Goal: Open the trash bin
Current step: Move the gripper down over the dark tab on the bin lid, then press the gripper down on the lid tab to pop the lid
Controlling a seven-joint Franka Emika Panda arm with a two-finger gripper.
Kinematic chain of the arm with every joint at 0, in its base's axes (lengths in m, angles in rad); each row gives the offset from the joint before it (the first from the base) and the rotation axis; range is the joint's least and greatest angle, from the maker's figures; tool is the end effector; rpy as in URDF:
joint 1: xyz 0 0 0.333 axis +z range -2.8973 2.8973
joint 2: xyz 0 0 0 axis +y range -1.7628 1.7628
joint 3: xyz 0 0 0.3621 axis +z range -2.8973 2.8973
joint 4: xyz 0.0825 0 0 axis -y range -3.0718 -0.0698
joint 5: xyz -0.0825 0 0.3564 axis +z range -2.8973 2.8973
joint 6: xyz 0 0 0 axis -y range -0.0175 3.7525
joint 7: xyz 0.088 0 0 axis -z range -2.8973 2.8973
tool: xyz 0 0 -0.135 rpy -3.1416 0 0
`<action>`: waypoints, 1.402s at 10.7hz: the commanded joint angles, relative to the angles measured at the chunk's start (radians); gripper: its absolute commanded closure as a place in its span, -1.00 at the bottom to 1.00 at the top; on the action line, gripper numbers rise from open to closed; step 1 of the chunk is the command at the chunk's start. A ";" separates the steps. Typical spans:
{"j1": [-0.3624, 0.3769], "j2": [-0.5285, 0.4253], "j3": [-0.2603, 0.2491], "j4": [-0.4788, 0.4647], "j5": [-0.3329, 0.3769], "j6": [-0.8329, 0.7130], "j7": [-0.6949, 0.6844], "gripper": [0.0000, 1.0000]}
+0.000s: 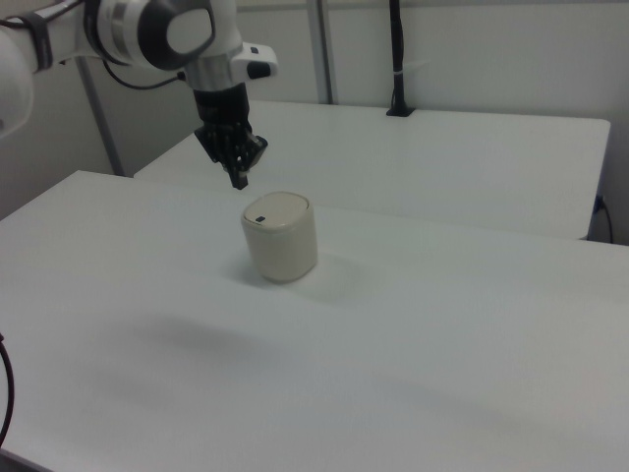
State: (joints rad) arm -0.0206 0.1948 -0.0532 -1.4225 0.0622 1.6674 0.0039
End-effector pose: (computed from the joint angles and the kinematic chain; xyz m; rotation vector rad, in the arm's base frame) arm 0.6046 -0.0334 0.6080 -3.0880 0.1249 -0.0806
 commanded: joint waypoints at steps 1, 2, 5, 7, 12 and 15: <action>0.008 0.037 -0.002 -0.013 0.028 0.229 -0.022 0.82; 0.019 0.057 -0.002 -0.013 0.027 0.279 -0.022 0.82; 0.056 0.129 -0.002 -0.013 0.033 0.428 -0.015 0.82; 0.073 0.188 -0.002 -0.013 0.028 0.477 -0.010 0.82; 0.111 0.268 -0.004 -0.016 0.011 0.502 -0.013 0.81; 0.117 0.302 -0.004 -0.023 0.011 0.500 -0.013 0.81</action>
State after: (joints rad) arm 0.0852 0.4849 -0.0497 -1.4269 0.0735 2.1503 -0.0010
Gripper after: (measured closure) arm 0.903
